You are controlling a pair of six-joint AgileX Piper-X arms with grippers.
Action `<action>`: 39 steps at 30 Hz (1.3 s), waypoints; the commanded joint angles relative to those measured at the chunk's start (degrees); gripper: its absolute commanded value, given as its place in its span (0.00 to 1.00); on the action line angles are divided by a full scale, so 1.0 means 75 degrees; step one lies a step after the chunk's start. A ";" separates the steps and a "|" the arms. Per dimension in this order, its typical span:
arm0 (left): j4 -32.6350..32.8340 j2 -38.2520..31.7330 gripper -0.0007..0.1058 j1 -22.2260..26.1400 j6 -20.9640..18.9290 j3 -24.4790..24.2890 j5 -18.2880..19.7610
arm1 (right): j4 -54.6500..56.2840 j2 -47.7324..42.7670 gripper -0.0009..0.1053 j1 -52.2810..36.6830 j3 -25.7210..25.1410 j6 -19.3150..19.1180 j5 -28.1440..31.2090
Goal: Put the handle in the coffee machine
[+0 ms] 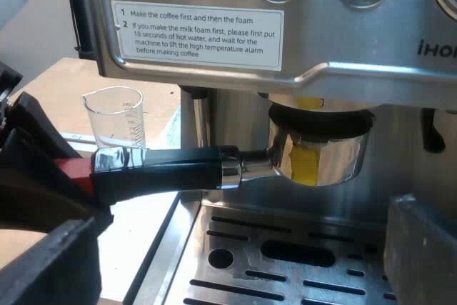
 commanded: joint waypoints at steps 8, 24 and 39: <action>0.0281 -0.0045 0.01 0.0002 -0.0177 -0.0566 0.0677 | -0.0048 -0.0010 0.78 -0.0029 -0.0062 -0.0124 0.0082; 0.1196 -0.0111 0.01 0.0002 0.0826 -0.0851 0.0735 | -0.0048 -0.0010 0.78 -0.0029 -0.0062 -0.0124 0.0082; 0.0882 -0.0208 0.01 0.0654 0.0655 -0.0851 0.1088 | -0.0048 -0.0010 0.78 -0.0029 -0.0062 -0.0124 0.0082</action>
